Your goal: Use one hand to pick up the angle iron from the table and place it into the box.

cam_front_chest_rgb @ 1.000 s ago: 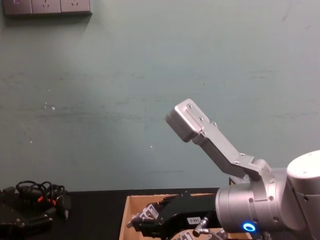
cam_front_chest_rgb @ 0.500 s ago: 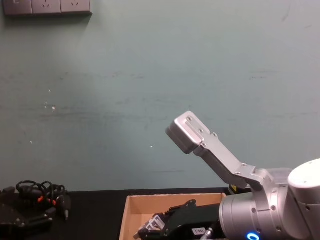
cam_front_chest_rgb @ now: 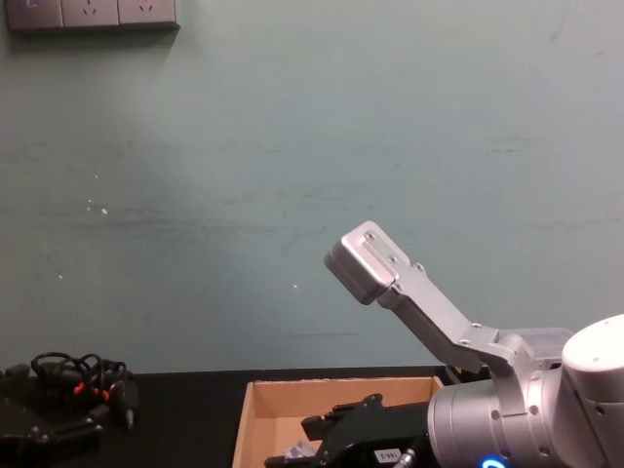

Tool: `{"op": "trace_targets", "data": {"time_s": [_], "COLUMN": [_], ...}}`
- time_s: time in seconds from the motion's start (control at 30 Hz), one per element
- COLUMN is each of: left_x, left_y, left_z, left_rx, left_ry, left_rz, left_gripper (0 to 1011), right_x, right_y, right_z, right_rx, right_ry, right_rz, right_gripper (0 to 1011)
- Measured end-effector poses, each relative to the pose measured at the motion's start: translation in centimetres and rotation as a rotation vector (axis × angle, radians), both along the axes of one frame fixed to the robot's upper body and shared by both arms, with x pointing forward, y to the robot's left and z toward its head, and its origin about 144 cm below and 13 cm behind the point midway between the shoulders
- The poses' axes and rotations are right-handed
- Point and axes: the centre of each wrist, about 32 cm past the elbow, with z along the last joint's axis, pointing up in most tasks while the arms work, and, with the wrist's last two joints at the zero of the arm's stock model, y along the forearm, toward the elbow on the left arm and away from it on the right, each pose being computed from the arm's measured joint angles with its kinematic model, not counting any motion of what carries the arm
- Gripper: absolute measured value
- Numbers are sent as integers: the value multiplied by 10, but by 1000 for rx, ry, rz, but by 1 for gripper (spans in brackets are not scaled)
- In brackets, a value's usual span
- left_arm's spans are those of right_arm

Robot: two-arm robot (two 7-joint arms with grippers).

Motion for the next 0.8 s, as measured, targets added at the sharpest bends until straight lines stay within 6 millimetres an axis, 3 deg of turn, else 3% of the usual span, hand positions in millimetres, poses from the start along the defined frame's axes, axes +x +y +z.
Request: {"op": "trace_targets", "data": {"time_s": [0.4,0.57,0.8], "left_x": [0,0,0], "left_y": [0,0,0], "left_z": [0,0,0], "left_rx": [0,0,0], "left_ry": [0,0,0], "left_rz": [0,0,0], "left_gripper": [1011,1011,1011], "right_x": [-2,-8,-29], "right_y": [-3,-11,-37], "right_z": [3,8,21], "right_rx": [28,68,170], "right_ry": [-19,-48,-133], "right_rz": [-8,-32,-87], "right_gripper": [958,1004,1004]}}
